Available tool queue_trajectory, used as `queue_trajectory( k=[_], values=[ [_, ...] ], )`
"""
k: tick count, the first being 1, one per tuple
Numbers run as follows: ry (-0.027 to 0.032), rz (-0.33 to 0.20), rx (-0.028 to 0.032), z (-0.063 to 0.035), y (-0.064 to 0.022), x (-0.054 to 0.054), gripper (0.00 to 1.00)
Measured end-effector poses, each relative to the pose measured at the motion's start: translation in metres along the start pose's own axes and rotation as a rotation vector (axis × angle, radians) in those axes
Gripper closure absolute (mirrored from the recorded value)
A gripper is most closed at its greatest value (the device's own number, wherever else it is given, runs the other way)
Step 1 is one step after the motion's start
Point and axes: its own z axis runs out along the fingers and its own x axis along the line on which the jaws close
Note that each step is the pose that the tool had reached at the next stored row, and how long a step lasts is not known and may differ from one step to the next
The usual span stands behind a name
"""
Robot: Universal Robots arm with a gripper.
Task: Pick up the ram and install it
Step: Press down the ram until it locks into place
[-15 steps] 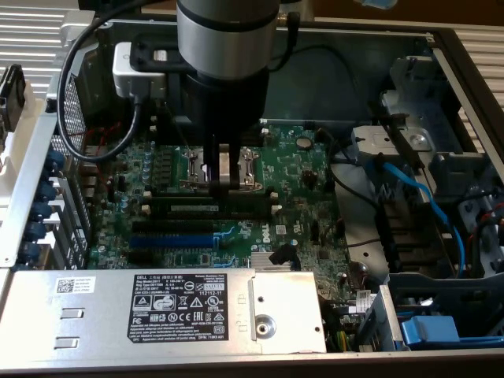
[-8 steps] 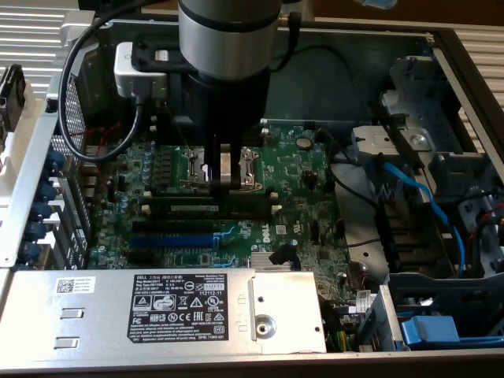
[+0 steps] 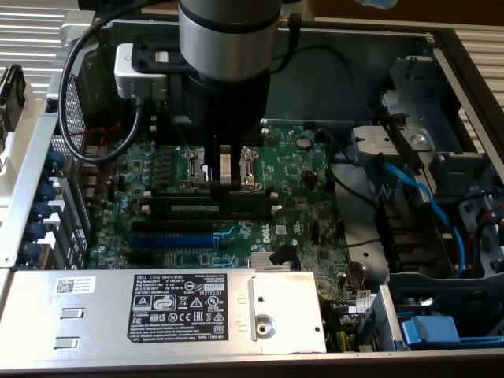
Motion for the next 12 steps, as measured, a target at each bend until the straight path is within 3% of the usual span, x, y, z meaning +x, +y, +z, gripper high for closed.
queue_trajectory(
  k=[12],
  values=[
    [-0.0001, 0.0, 0.0001, 0.0022, -0.0005, 0.0004, 0.9]
  ],
)
